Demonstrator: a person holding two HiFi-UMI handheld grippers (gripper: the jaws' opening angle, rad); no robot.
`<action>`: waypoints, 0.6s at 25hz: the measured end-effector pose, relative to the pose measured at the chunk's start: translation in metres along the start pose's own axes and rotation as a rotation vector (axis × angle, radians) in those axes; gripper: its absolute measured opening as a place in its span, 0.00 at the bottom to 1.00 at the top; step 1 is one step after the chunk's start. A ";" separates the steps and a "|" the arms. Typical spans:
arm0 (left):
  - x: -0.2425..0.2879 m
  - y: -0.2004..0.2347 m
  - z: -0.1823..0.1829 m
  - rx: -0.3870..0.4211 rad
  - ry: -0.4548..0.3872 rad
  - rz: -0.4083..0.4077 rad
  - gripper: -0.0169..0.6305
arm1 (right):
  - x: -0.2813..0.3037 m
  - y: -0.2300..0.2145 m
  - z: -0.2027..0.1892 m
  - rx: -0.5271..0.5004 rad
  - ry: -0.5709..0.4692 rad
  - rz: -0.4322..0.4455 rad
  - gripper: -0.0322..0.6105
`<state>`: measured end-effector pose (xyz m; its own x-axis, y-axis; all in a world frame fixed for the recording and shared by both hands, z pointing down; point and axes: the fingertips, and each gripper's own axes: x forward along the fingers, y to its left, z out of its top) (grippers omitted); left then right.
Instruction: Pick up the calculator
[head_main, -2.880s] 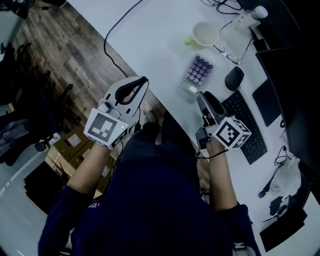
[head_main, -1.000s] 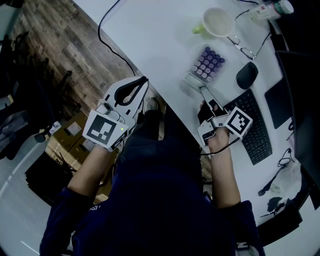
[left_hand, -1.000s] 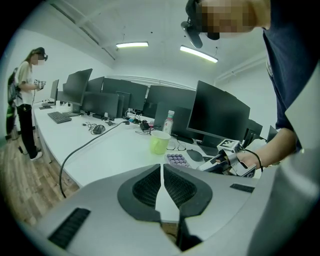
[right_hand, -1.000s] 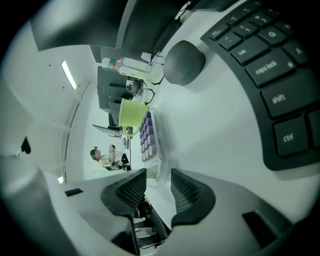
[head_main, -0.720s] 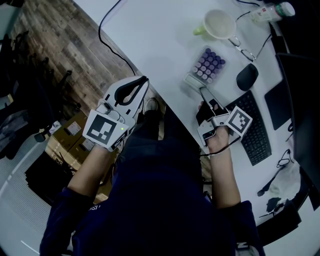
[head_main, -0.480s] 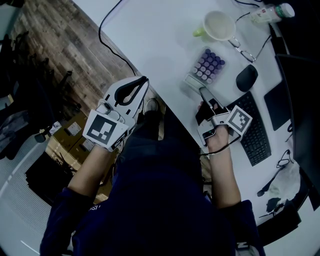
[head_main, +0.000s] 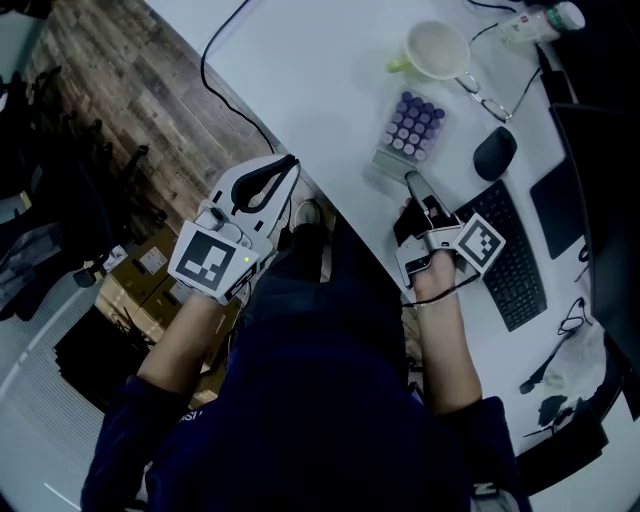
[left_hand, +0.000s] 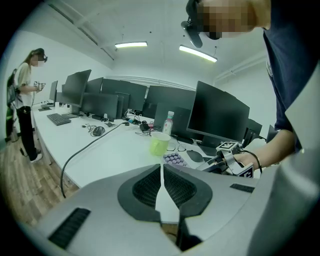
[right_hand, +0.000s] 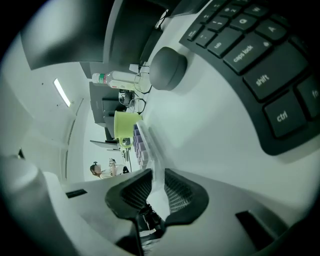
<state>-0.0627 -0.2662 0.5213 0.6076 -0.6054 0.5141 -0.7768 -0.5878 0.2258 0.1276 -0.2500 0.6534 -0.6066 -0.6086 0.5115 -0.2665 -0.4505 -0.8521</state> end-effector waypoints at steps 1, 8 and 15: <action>-0.001 -0.001 0.000 0.003 -0.001 -0.001 0.09 | -0.001 0.000 0.000 -0.003 -0.006 0.007 0.18; -0.008 -0.011 0.005 0.030 -0.012 -0.017 0.09 | -0.011 0.003 -0.003 -0.022 -0.027 0.068 0.17; -0.015 -0.025 0.023 0.079 -0.051 -0.044 0.09 | -0.029 0.036 -0.007 -0.067 -0.048 0.170 0.17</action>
<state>-0.0491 -0.2549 0.4892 0.6501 -0.6033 0.4620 -0.7349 -0.6538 0.1804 0.1300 -0.2439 0.6072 -0.6109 -0.7037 0.3628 -0.2135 -0.2949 -0.9314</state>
